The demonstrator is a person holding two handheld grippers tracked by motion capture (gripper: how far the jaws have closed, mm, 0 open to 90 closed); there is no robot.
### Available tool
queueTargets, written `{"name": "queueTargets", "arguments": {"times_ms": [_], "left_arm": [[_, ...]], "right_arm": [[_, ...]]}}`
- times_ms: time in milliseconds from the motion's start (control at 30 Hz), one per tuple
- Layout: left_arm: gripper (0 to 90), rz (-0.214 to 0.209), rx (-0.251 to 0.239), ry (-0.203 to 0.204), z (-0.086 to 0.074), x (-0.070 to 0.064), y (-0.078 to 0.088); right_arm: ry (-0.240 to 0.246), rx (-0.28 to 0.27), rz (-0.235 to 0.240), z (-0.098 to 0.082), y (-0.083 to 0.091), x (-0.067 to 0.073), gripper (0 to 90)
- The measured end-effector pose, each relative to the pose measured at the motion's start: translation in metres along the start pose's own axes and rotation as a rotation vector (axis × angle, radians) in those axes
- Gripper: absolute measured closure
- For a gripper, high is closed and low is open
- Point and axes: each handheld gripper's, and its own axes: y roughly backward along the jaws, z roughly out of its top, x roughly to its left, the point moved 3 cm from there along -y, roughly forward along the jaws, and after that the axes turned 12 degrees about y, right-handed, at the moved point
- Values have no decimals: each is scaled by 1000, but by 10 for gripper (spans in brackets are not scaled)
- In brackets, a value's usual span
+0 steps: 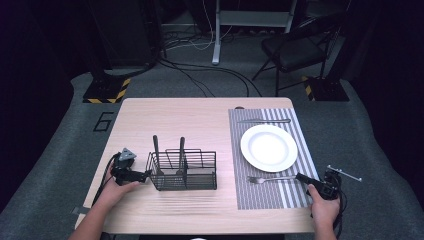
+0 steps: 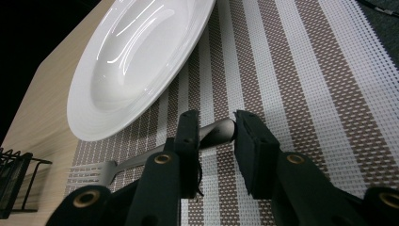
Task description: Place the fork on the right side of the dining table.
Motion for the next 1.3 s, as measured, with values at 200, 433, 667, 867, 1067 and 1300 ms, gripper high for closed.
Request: {"name": "queueTargets", "arguments": {"times_ms": [200, 433, 667, 867, 1067, 1300], "left_arm": [[0, -1, -5, 10, 0, -1, 0], [0, 0, 0, 0, 0, 0, 0], [0, -1, -2, 3, 0, 0, 0], [0, 0, 0, 0, 0, 0, 0], [0, -1, -1, 4, 0, 0, 0], [1, -1, -2, 2, 0, 0, 0]], "right_arm": [[-9, 11, -14, -1, -1, 0, 704], [0, 26, -34, -1, -1, 0, 689], [-1, 1, -46, 0, 2, -1, 667], [42, -15, -59, 2, 3, 3, 655], [126, -62, -71, 7, 5, 15, 623], [209, -97, -51, 12, 10, 37, 609]]}}
